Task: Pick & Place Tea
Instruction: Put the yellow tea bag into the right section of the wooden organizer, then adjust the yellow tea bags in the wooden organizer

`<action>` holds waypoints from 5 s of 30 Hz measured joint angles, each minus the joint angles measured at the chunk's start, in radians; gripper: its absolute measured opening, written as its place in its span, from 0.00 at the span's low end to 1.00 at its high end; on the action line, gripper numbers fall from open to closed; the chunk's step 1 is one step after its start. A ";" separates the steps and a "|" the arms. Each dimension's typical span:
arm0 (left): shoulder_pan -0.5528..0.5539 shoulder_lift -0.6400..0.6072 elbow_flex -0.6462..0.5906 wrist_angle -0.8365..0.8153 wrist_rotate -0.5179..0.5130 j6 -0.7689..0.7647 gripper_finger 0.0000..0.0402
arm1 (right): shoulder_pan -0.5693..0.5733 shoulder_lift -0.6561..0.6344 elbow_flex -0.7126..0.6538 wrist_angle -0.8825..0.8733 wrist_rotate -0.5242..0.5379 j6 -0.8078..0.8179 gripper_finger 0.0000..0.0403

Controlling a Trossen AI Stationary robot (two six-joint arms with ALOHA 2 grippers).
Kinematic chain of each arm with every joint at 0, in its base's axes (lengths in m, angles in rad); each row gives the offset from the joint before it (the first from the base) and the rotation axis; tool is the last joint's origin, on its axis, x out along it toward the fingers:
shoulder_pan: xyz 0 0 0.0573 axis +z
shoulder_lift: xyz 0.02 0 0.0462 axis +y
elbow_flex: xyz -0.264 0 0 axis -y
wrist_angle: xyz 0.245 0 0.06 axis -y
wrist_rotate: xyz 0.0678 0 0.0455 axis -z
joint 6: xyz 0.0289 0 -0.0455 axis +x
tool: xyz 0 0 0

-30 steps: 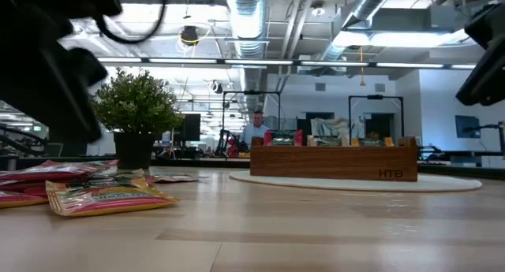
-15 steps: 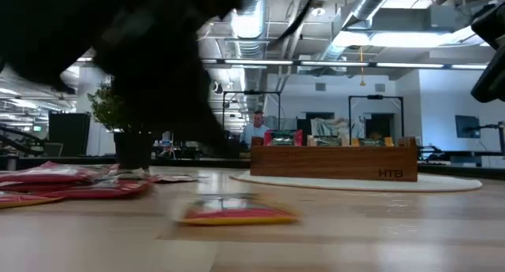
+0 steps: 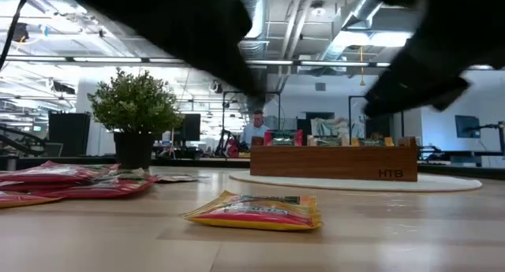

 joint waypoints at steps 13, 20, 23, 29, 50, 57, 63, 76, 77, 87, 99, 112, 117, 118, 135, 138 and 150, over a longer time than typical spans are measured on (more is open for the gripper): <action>-0.028 0.116 0.002 -0.023 -0.101 -0.090 0.12 | -0.236 0.047 -0.005 0.123 -0.385 0.022 0.57; -0.014 0.123 -0.003 -0.021 -0.123 -0.104 0.12 | -0.273 0.191 0.025 0.244 -0.563 0.034 0.56; -0.008 0.126 -0.023 0.003 -0.139 -0.111 0.12 | -0.274 0.234 0.046 0.272 -0.614 0.041 0.55; -0.001 0.126 -0.058 0.055 -0.162 -0.121 0.12 | -0.276 0.255 0.069 0.294 -0.679 0.030 0.50; -0.023 0.062 -0.065 0.012 -0.220 -0.076 0.12 | -0.254 0.198 0.123 -0.010 -0.480 -0.219 0.00; -0.083 -0.004 -0.062 -0.164 -0.451 -0.183 0.12 | -0.178 -0.002 0.153 -0.357 -0.153 -0.266 0.00; -0.109 -0.003 -0.061 -0.230 -0.568 -0.272 0.12 | -0.078 -0.202 0.152 -0.684 0.146 -0.263 0.00; -0.111 -0.002 -0.060 -0.233 -0.574 -0.296 0.12 | -0.230 -0.470 -0.019 -1.003 0.265 -0.258 0.00; -0.111 -0.002 -0.060 -0.233 -0.574 -0.296 0.12 | -0.247 -0.488 -0.045 -0.977 0.255 -0.280 0.00; -0.111 -0.002 -0.059 -0.230 -0.574 -0.297 0.12 | -0.424 -0.562 -0.164 -0.774 0.011 -0.466 0.00; -0.111 -0.002 -0.058 -0.229 -0.573 -0.297 0.12 | -0.550 -0.468 -0.164 -0.708 -0.126 -0.530 0.01; -0.111 -0.002 -0.058 -0.224 -0.574 -0.298 0.12 | -0.731 -0.468 -0.096 -0.813 -0.281 -0.549 0.62; -0.111 -0.002 -0.058 -0.224 -0.574 -0.301 0.12 | -0.885 -0.437 -0.095 -0.808 -0.419 -0.652 0.77; -0.111 -0.002 -0.058 -0.224 -0.574 -0.301 0.12 | -0.906 -0.428 -0.095 -0.802 -0.447 -0.672 0.78; -0.111 -0.002 -0.058 -0.224 -0.576 -0.301 0.12 | -0.837 -0.397 -0.094 -0.748 -0.649 -0.747 0.70; -0.111 -0.002 -0.058 -0.224 -0.578 -0.301 0.12 | -0.815 -0.397 -0.094 -0.727 -0.633 -0.748 0.68; -0.111 -0.002 -0.058 -0.224 -0.577 -0.301 0.12 | -0.782 -0.393 -0.094 -0.716 -0.523 -0.773 0.24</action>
